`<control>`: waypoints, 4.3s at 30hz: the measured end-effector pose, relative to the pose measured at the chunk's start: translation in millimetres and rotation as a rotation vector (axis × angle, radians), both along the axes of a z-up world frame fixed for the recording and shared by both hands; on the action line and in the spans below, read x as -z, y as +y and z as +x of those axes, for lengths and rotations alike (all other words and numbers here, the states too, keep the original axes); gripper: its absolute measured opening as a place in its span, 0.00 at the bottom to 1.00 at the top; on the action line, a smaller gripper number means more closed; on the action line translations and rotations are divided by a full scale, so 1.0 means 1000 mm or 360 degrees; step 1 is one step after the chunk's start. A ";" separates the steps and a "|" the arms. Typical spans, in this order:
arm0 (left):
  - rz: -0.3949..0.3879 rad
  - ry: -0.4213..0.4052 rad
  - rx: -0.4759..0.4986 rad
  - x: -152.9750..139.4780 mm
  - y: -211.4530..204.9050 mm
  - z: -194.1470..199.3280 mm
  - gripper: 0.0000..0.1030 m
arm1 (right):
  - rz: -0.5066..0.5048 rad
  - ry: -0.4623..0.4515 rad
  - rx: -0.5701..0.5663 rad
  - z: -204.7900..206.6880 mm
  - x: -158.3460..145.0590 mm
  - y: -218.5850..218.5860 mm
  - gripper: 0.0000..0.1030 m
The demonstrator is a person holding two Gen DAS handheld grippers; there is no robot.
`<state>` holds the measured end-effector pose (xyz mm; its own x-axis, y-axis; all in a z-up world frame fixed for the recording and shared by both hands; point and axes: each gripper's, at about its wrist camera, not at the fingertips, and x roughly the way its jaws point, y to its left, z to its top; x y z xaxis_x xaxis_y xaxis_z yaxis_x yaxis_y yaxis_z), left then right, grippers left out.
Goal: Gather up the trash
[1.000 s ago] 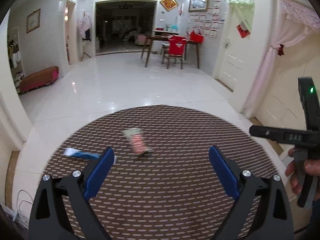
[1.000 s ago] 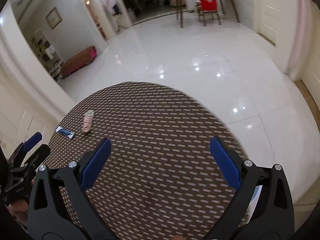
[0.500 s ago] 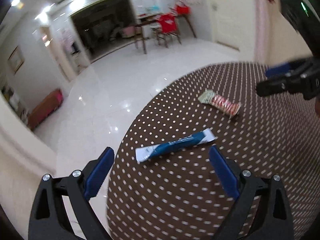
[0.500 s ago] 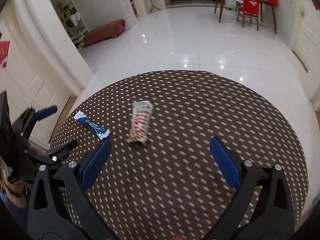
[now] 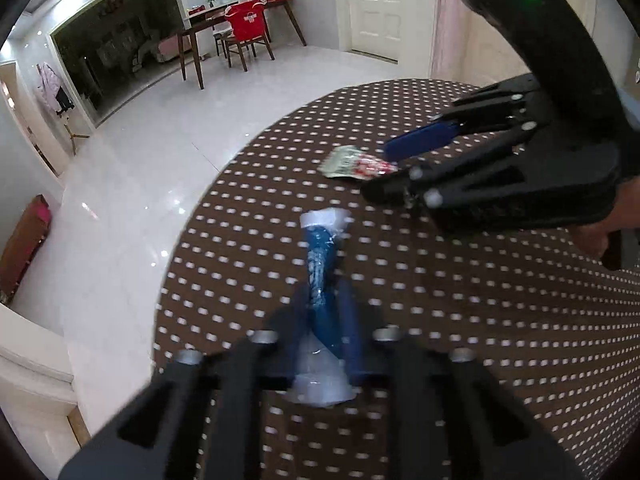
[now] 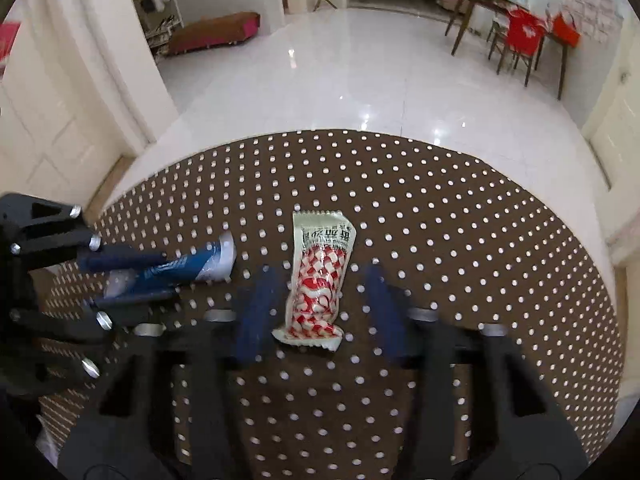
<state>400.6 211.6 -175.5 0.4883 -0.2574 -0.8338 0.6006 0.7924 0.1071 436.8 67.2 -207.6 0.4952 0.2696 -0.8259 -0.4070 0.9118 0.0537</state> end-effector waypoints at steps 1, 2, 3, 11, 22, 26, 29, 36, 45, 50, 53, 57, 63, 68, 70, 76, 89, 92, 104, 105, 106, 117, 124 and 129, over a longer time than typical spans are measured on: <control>0.0032 -0.0027 -0.0030 0.001 -0.004 -0.005 0.09 | 0.0007 0.0005 -0.0005 -0.003 0.000 -0.004 0.20; 0.0039 -0.0032 -0.0053 0.001 -0.006 -0.007 0.08 | 0.0042 0.0027 -0.0006 -0.005 0.000 -0.011 0.19; 0.0041 -0.0034 -0.0078 0.001 -0.008 -0.010 0.07 | 0.0079 0.0049 -0.0007 -0.007 0.000 -0.017 0.18; -0.0151 -0.0005 -0.0286 -0.006 -0.027 -0.054 0.07 | 0.0250 0.0068 0.0108 -0.043 -0.007 -0.101 0.16; -0.0367 -0.0067 -0.0318 -0.043 -0.110 -0.080 0.07 | 0.0419 -0.0055 0.0309 -0.088 -0.045 -0.215 0.16; -0.0396 -0.0070 -0.0286 -0.052 -0.152 -0.086 0.07 | 0.0469 -0.0109 0.0392 -0.101 -0.058 -0.255 0.16; -0.0428 -0.0077 -0.0243 -0.060 -0.182 -0.081 0.07 | 0.0506 -0.0151 0.0473 -0.112 -0.067 -0.292 0.16; -0.0518 -0.0055 -0.0161 -0.072 -0.245 -0.082 0.07 | 0.0557 -0.0227 0.0694 -0.140 -0.078 -0.372 0.16; -0.0584 0.0026 0.0013 -0.073 -0.339 -0.095 0.07 | 0.0581 -0.0257 0.1011 -0.193 -0.071 -0.462 0.17; -0.0593 0.0076 0.0078 -0.067 -0.381 -0.103 0.07 | 0.0597 -0.0245 0.1127 -0.216 -0.061 -0.491 0.17; -0.0593 0.0095 0.0098 -0.064 -0.400 -0.104 0.07 | 0.0612 -0.0237 0.1165 -0.223 -0.056 -0.506 0.17; -0.0573 0.0126 0.0130 -0.059 -0.424 -0.107 0.07 | 0.0627 -0.0230 0.1190 -0.228 -0.052 -0.519 0.17; -0.0513 0.0220 0.0156 -0.038 -0.456 -0.105 0.07 | 0.0644 -0.0191 0.1197 -0.226 -0.044 -0.533 0.17; -0.0431 0.0287 0.0156 -0.016 -0.478 -0.100 0.07 | 0.0670 -0.0130 0.1201 -0.224 -0.029 -0.539 0.17; -0.0391 0.0326 0.0147 -0.006 -0.484 -0.094 0.08 | 0.0688 -0.0103 0.1205 -0.223 -0.022 -0.543 0.17; -0.0294 0.0375 0.0112 0.010 -0.490 -0.079 0.83 | 0.0722 0.0002 0.1197 -0.214 0.003 -0.547 0.22; -0.0358 0.0206 -0.0083 -0.016 -0.446 -0.068 0.91 | 0.0722 0.0106 0.1318 -0.214 0.016 -0.556 0.94; -0.0377 0.0142 -0.0090 -0.029 -0.439 -0.077 0.92 | 0.0698 0.0088 0.1310 -0.213 0.010 -0.554 0.94; -0.0449 -0.0255 -0.0204 -0.089 -0.391 -0.138 0.92 | 0.0632 -0.0118 0.1193 -0.243 -0.061 -0.508 0.94; -0.0453 -0.0291 -0.0224 -0.094 -0.385 -0.144 0.92 | 0.0624 -0.0137 0.1182 -0.246 -0.067 -0.502 0.94; -0.0470 -0.0339 -0.0257 -0.102 -0.376 -0.153 0.92 | 0.0611 -0.0172 0.1160 -0.251 -0.077 -0.494 0.94; -0.0496 -0.0733 -0.0529 -0.152 -0.305 -0.238 0.93 | 0.0450 -0.0534 0.0946 -0.307 -0.151 -0.413 0.94; -0.0609 -0.0814 -0.0665 -0.173 -0.272 -0.280 0.95 | 0.0317 -0.0727 0.0851 -0.341 -0.180 -0.366 0.94; -0.0649 -0.0868 -0.0769 -0.182 -0.252 -0.311 0.95 | 0.0255 -0.0873 0.0811 -0.366 -0.197 -0.345 0.94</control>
